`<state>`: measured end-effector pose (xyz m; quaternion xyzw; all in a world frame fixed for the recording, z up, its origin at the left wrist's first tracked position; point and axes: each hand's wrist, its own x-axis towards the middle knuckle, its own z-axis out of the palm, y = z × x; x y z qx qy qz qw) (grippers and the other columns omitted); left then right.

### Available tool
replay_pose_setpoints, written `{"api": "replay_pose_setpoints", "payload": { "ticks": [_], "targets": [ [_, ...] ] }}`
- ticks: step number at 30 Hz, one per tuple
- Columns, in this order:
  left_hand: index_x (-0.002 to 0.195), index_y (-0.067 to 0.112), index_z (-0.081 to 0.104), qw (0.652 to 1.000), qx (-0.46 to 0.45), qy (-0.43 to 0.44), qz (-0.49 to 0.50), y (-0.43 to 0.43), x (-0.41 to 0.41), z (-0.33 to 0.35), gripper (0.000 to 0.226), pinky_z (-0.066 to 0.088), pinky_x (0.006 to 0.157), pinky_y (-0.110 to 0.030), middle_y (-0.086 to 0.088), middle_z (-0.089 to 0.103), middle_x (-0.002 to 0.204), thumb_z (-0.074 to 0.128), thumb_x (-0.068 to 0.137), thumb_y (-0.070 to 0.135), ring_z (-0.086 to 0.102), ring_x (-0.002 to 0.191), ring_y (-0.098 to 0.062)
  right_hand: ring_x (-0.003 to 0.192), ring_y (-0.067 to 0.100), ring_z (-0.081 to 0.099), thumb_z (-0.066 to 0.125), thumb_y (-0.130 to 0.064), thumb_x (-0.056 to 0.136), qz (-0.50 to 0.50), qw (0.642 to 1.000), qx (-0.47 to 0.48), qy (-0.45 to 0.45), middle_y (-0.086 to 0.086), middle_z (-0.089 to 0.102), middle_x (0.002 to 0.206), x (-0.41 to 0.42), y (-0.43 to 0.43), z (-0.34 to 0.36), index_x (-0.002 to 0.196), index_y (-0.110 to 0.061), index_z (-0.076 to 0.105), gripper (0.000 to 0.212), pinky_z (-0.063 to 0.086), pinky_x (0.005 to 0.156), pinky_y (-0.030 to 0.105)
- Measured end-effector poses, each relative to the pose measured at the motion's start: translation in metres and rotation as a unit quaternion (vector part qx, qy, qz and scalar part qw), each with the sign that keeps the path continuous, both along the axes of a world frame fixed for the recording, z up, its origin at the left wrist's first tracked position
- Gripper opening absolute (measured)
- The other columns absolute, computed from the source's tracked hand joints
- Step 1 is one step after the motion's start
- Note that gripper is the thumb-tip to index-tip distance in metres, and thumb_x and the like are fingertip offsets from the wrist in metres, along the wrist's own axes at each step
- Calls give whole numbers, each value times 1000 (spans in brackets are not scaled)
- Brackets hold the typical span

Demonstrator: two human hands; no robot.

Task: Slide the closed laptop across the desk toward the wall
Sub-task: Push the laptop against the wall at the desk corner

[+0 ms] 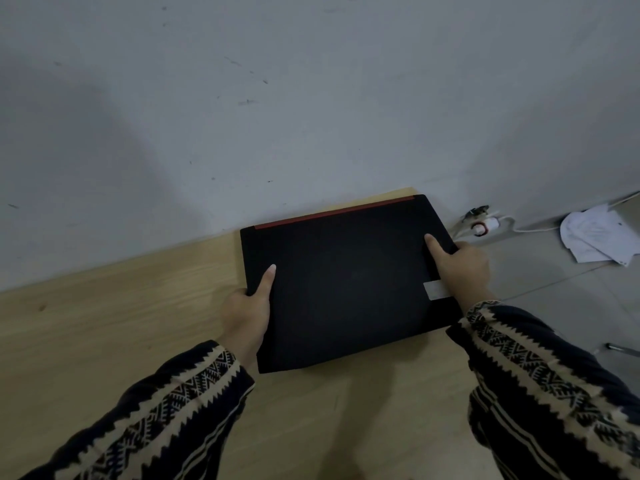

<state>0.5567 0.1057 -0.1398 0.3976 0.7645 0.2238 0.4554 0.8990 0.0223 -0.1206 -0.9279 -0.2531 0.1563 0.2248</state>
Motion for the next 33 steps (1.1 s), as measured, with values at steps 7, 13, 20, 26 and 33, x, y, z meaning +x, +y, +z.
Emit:
{"api": "replay_pose_setpoints", "payload": {
  "ticks": [7,13,20,26,33],
  "targets": [
    [65,15,71,995,19,58,-81,13,-6,-5,73,49,50,-28,1,71,62,59,67,87,69,61,-17,83,32,66,52,-75,82,-5,1000,-1,-19,14,69,84,3,13,-1,90,-4,68,73,50,66,35],
    [58,11,54,970,44,152,-186,22,-2,-2,71,37,45,-27,-3,56,55,47,88,74,54,49,-16,97,39,64,48,-73,87,-11,999,-39,-16,21,67,104,3,25,1,104,2,65,79,48,73,39],
    [53,11,45,937,82,232,-247,27,2,4,71,39,50,-30,-5,50,53,42,94,69,48,48,-17,106,41,63,45,-67,92,-44,996,-69,-31,25,65,115,-4,40,4,112,5,61,76,42,70,38],
    [59,8,55,937,95,227,-247,25,2,1,72,49,58,-34,-8,58,59,40,95,69,57,55,-21,112,43,60,46,-63,94,-54,996,-60,-35,28,58,126,-7,43,3,121,8,56,76,49,82,44],
    [59,9,53,934,99,229,-255,25,4,3,70,46,58,-33,-6,56,57,41,95,68,54,54,-19,127,44,43,41,-61,97,-32,989,-108,-91,33,31,149,-9,44,2,139,9,40,82,43,98,49]
  ]
}}
